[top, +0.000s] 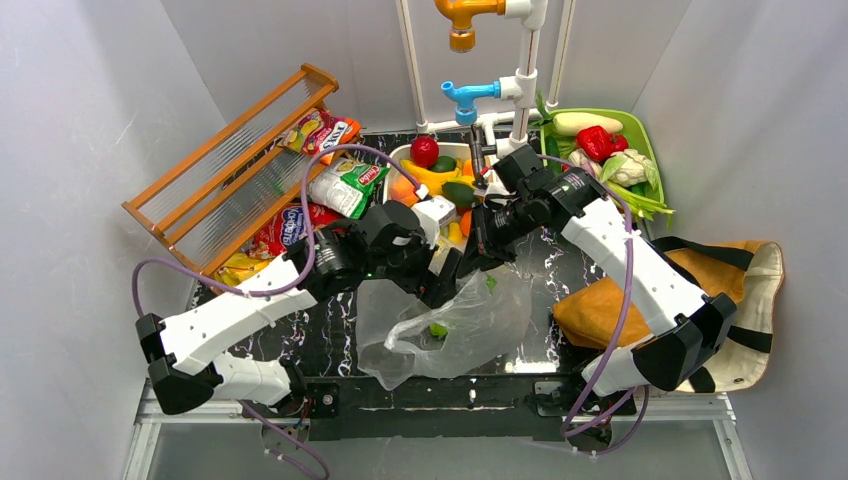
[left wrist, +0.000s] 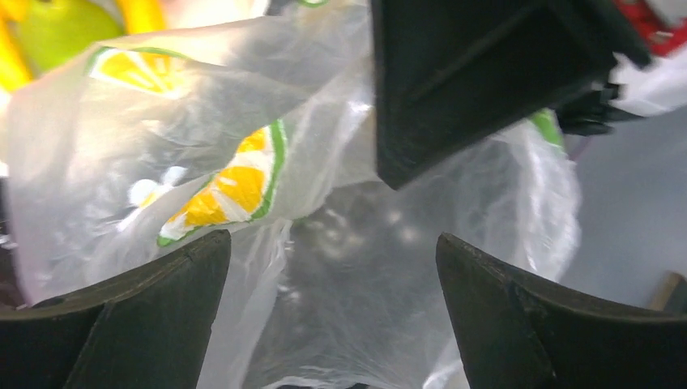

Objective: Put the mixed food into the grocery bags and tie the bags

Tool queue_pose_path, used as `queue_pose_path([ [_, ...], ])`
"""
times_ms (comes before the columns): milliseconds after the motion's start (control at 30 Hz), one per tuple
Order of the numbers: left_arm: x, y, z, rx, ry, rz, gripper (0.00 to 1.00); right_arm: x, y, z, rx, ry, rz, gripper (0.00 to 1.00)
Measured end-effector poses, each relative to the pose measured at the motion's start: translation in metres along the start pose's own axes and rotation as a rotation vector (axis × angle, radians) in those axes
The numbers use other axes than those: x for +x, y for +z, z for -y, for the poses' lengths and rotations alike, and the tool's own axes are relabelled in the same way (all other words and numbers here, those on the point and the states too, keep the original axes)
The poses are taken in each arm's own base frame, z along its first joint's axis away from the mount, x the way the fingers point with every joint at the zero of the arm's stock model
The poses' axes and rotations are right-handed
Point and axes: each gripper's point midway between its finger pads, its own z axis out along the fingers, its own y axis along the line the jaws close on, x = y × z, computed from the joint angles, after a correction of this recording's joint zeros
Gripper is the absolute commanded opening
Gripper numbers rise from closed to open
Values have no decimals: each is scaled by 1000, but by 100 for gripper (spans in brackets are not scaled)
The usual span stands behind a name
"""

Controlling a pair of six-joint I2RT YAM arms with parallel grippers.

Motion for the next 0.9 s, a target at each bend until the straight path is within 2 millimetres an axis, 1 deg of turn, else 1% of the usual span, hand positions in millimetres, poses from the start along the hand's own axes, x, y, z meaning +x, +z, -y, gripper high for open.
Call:
queue_pose_path([
  [67, -2, 1, -9, -86, 27, 8, 98, 0, 0, -3, -19, -8, -3, 1],
  [133, -9, 2, -19, -184, 56, 28, 96, 0, 1, -6, -36, -16, -5, 1],
  [200, -17, 4, -26, -257, 82, 44, 88, -2, 1, -7, -41, -22, -1, 1],
  [233, -19, 5, -28, -280, 95, 47, 82, -3, 1, -7, -42, -28, 6, 1],
  [333, -25, 9, -31, -342, 144, 57, 71, -12, 0, -4, -37, -27, 39, 1],
  [367, -25, 9, -33, -362, 161, 56, 68, -14, 0, -4, -37, -29, 46, 1],
  [567, -27, 8, -64, -543, 211, 62, 65, -3, 0, -9, -63, -26, -1, 1],
  [667, -27, 9, -72, -591, 230, 65, 61, -1, -1, -11, -73, -28, -13, 1],
  [867, -32, 16, -80, -642, 263, 73, 42, 1, -1, -12, -79, -28, -23, 1],
  [900, -32, 16, -81, -650, 268, 72, 41, 2, -1, -12, -79, -29, -25, 1],
])
